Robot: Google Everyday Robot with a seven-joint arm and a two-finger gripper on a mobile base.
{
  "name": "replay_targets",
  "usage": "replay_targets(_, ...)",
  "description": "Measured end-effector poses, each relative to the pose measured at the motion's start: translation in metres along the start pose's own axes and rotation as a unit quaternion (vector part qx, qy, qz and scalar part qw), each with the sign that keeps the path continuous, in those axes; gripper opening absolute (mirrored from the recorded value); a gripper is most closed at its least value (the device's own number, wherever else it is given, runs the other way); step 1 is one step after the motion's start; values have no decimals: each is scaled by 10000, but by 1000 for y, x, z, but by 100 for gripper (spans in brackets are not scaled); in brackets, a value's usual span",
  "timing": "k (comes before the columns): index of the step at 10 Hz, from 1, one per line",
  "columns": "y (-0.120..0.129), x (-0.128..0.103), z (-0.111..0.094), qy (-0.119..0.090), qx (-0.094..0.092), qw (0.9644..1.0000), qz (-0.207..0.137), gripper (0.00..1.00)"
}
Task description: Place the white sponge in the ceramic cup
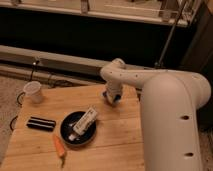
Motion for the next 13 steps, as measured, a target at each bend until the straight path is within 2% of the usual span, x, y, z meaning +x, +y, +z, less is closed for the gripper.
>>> replay_targets(2, -13, 36, -18, 165, -31, 9998, -86, 0)
replay_targets(4, -27, 51, -24, 224, 35, 9995, -206, 0)
replay_targets(7, -67, 70, -35, 356, 299, 9972, -587, 0)
replay_targets(10, -128, 107, -64, 851, 684, 9880, -1093, 0)
replay_targets(11, -139, 115, -72, 968, 757, 9853, -1189, 0)
replay_targets(12, -158, 127, -83, 1135, 865, 9804, -1362, 0)
replay_targets(13, -168, 134, -88, 1207, 914, 9775, -1467, 0)
